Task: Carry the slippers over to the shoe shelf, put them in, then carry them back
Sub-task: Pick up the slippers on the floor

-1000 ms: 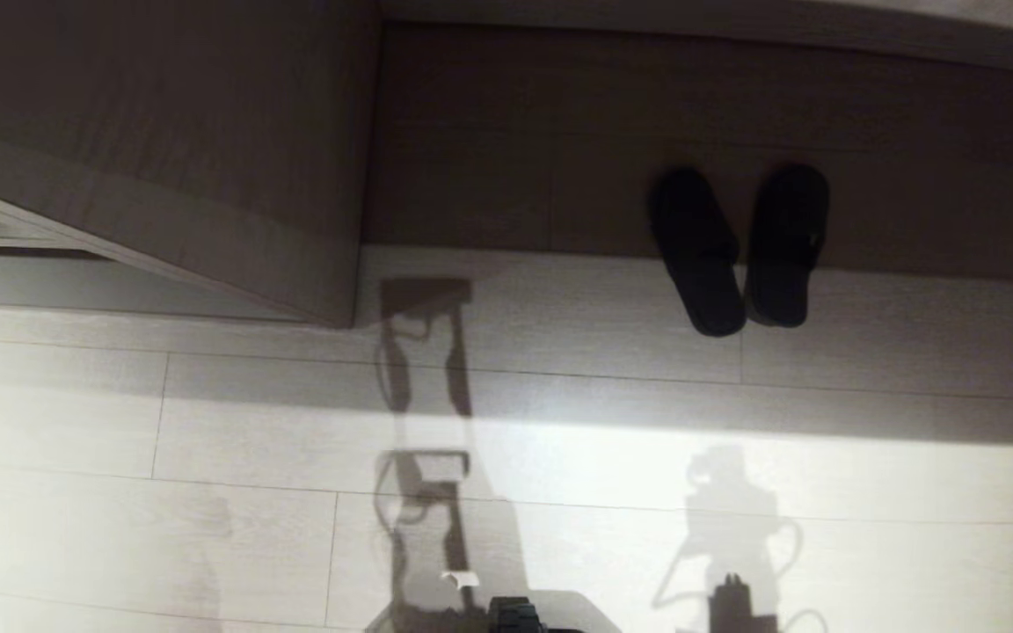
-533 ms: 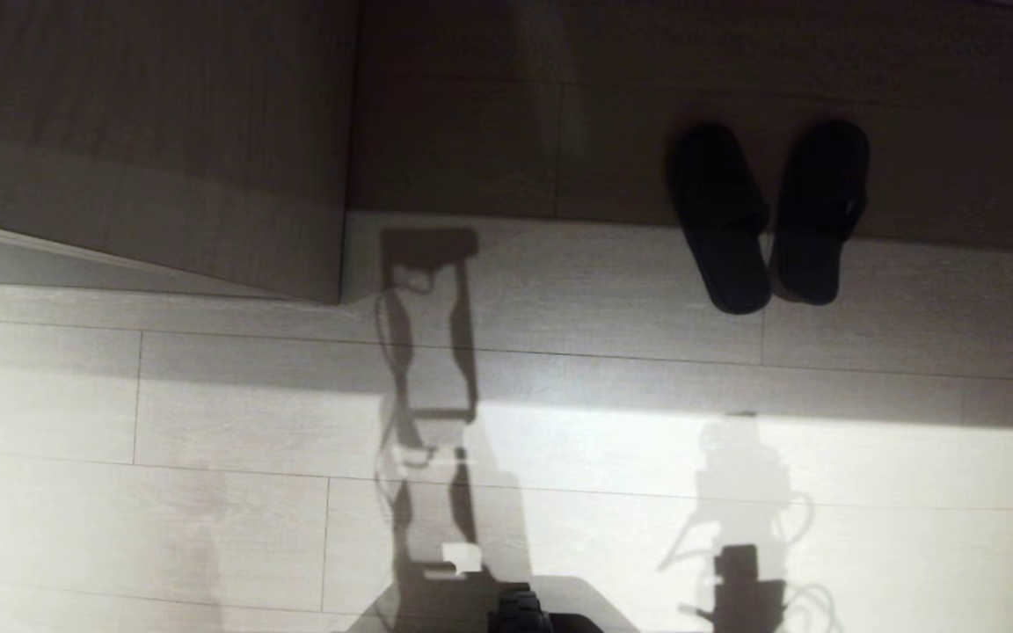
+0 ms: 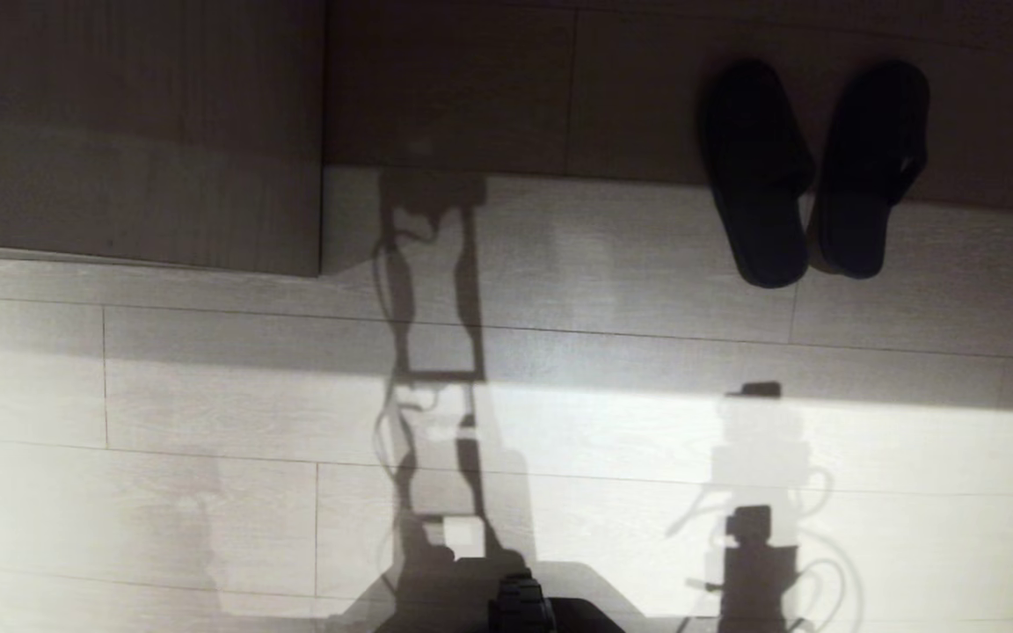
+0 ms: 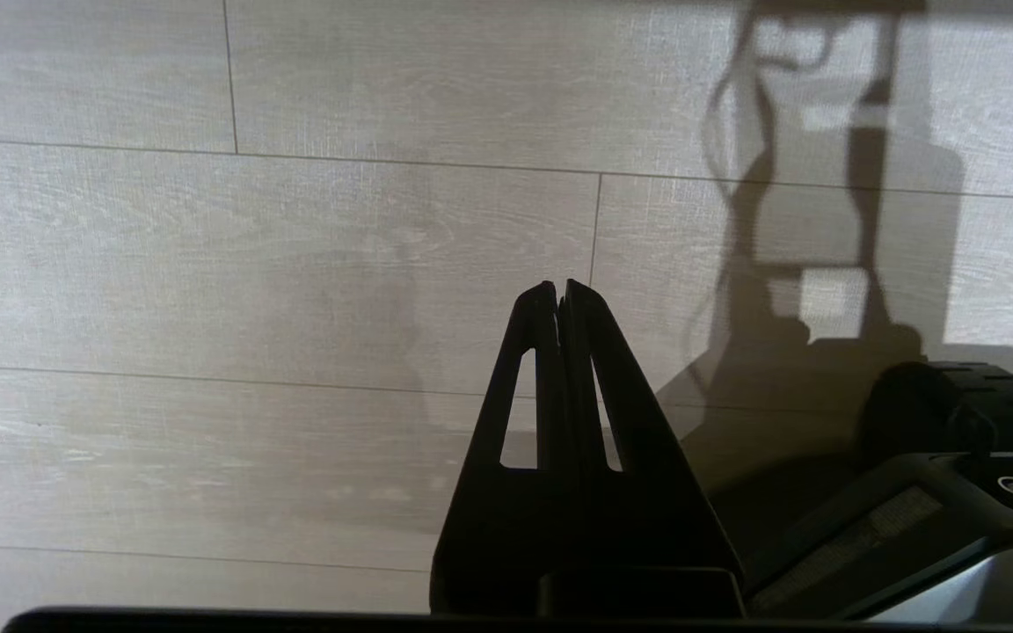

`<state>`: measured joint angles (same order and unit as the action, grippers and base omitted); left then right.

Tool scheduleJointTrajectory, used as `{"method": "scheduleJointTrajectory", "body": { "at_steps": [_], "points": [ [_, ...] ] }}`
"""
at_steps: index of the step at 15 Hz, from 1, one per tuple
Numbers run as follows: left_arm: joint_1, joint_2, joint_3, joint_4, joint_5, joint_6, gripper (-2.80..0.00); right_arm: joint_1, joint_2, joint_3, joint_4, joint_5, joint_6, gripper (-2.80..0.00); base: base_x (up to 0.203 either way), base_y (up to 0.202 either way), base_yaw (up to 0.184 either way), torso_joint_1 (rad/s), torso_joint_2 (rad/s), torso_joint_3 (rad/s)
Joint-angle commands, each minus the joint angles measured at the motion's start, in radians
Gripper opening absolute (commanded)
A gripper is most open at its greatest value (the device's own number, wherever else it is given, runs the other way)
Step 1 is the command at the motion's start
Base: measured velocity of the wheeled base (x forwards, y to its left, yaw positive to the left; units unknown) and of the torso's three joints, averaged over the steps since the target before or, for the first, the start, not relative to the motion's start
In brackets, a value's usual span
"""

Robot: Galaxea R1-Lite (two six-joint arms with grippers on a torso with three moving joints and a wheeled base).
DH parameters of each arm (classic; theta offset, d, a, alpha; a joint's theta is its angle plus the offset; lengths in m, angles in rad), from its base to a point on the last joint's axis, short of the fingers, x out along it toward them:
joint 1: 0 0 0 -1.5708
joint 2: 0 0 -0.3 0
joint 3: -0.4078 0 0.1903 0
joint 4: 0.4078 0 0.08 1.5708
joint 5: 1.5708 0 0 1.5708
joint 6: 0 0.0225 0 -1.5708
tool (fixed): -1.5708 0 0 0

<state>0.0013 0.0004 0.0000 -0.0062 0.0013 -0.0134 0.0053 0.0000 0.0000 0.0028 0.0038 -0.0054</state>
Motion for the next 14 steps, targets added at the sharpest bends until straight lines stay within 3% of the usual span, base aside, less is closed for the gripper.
{"method": "scheduleJointTrajectory", "body": {
  "at_steps": [1,7,14],
  "points": [
    [0.0,0.001,0.0,0.0,0.0,0.0,-2.8,0.001,0.0,0.0,0.0,0.001,-0.001,-2.8,0.0,0.0,0.0,0.005,0.01,-0.195],
    [0.0,0.001,0.0,0.0,0.0,0.0,-2.8,0.0,0.0,0.0,0.0,0.001,-0.001,-2.8,0.0,0.0,0.0,0.005,0.0,-0.189],
    [0.0,0.0,0.0,0.0,0.0,0.0,-2.8,0.0,0.0,0.0,0.0,0.001,-0.001,-2.8,0.0,0.0,0.0,0.001,0.0,-0.02]
  ]
}}
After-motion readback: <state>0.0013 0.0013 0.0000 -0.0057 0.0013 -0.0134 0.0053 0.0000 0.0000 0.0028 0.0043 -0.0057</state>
